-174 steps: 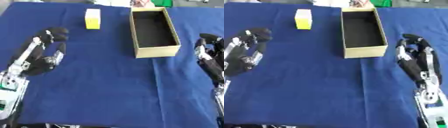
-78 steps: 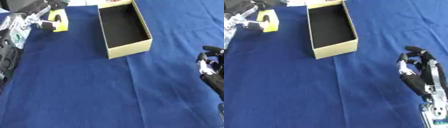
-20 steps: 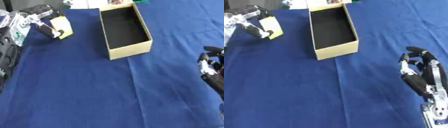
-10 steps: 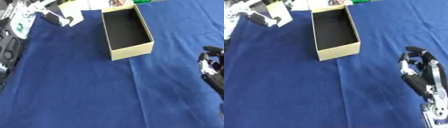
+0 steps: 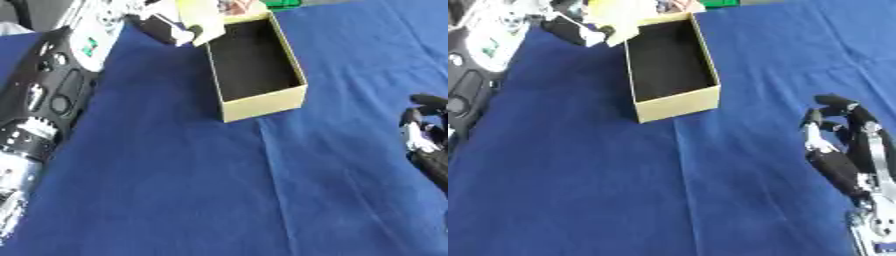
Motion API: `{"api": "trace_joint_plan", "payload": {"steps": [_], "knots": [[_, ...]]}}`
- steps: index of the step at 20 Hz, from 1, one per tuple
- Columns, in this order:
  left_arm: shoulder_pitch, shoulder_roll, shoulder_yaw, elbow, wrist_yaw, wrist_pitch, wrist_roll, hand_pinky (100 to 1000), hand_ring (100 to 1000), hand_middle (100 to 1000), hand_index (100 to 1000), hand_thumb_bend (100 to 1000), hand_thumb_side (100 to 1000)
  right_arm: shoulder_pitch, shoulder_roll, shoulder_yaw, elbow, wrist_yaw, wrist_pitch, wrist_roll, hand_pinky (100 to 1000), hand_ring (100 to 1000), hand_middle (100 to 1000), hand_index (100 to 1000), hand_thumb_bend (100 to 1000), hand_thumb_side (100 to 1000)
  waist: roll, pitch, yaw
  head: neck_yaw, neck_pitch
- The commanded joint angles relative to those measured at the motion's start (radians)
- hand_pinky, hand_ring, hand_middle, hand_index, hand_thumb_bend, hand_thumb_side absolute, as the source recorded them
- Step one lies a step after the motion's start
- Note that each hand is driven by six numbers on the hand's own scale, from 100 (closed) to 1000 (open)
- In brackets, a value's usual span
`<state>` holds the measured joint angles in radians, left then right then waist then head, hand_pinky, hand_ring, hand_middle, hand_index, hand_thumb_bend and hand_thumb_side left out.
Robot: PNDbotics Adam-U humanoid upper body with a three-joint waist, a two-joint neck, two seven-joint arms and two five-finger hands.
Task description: Pick up objects on the table and place them in the box.
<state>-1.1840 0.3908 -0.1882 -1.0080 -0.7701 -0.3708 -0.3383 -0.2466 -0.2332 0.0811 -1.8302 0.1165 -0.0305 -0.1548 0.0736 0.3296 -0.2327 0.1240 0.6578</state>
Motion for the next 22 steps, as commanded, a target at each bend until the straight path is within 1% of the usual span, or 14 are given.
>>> {"api": "trace_joint_plan", "payload": {"steps": [1, 4, 7, 12, 13, 14, 15, 16, 17, 18, 19, 20, 22], "knots": [[-0.023, -0.019, -0.018, -0.018, -0.023, -0.021, 0.003, 749, 596, 429, 799, 100, 202, -0.01, -0.007, 0.002, -0.011, -0.008, -0.002, 0.005, 690, 963, 527, 748, 100, 310, -0.003, -0.025, -0.002, 0.007, -0.004], [-0.015, -0.044, -0.031, -0.006, -0.042, -0.035, 0.012, 752, 602, 435, 801, 100, 206, -0.012, -0.006, 0.003, -0.01, -0.009, -0.003, 0.007, 690, 964, 527, 748, 100, 312, -0.003, -0.025, -0.003, 0.008, -0.006], [-0.006, -0.064, -0.045, 0.007, -0.059, -0.048, 0.018, 758, 624, 482, 811, 100, 212, -0.013, -0.005, 0.003, -0.01, -0.01, -0.003, 0.008, 690, 964, 527, 748, 100, 312, -0.003, -0.025, -0.003, 0.006, -0.01], [0.009, -0.082, -0.065, 0.023, -0.08, -0.07, -0.003, 792, 725, 672, 841, 100, 226, -0.012, -0.003, 0.002, -0.01, -0.01, -0.003, 0.008, 690, 965, 527, 749, 100, 310, -0.005, -0.024, -0.001, 0.004, -0.011], [0.012, -0.082, -0.069, 0.026, -0.078, -0.073, -0.014, 813, 756, 727, 865, 110, 230, -0.012, -0.003, 0.002, -0.01, -0.01, -0.004, 0.008, 690, 965, 527, 748, 100, 313, -0.005, -0.023, 0.0, 0.003, -0.011], [0.014, -0.082, -0.074, 0.028, -0.074, -0.078, -0.029, 843, 797, 793, 899, 142, 235, -0.012, -0.003, 0.002, -0.011, -0.01, -0.004, 0.008, 690, 965, 527, 749, 100, 312, -0.006, -0.024, 0.001, 0.003, -0.011], [0.016, -0.081, -0.078, 0.028, -0.069, -0.083, -0.046, 854, 821, 823, 916, 158, 257, -0.012, -0.003, 0.001, -0.011, -0.01, -0.004, 0.008, 690, 965, 527, 749, 100, 313, -0.006, -0.024, 0.003, 0.002, -0.011], [0.017, -0.079, -0.08, 0.025, -0.063, -0.086, -0.064, 872, 851, 863, 938, 180, 358, -0.011, -0.003, 0.0, -0.011, -0.01, -0.004, 0.007, 690, 965, 527, 749, 100, 314, -0.006, -0.024, 0.005, 0.002, -0.011], [0.018, -0.078, -0.08, 0.019, -0.055, -0.089, -0.079, 880, 862, 879, 948, 193, 416, -0.011, -0.003, 0.001, -0.011, -0.01, -0.004, 0.008, 690, 965, 527, 749, 100, 314, -0.007, -0.024, 0.007, 0.001, -0.012], [0.019, -0.076, -0.081, 0.011, -0.047, -0.089, -0.089, 886, 871, 893, 957, 211, 495, -0.012, -0.003, 0.0, -0.011, -0.01, -0.004, 0.008, 690, 965, 527, 749, 100, 316, -0.008, -0.024, 0.01, 0.0, -0.012], [0.021, -0.073, -0.082, 0.002, -0.036, -0.09, -0.097, 887, 873, 897, 959, 222, 539, -0.011, -0.003, 0.0, -0.011, -0.01, -0.004, 0.008, 690, 965, 527, 749, 100, 316, -0.008, -0.025, 0.012, -0.001, -0.013], [0.023, -0.07, -0.083, -0.008, -0.025, -0.09, -0.103, 890, 878, 906, 964, 248, 602, -0.011, -0.003, -0.001, -0.011, -0.01, -0.004, 0.008, 690, 966, 527, 749, 100, 316, -0.009, -0.025, 0.014, -0.002, -0.013], [0.025, -0.063, -0.085, -0.03, -0.008, -0.087, -0.108, 896, 883, 918, 968, 282, 687, -0.01, -0.003, -0.001, -0.011, -0.01, -0.005, 0.008, 690, 966, 527, 749, 100, 318, -0.01, -0.026, 0.019, -0.003, -0.012]]}}
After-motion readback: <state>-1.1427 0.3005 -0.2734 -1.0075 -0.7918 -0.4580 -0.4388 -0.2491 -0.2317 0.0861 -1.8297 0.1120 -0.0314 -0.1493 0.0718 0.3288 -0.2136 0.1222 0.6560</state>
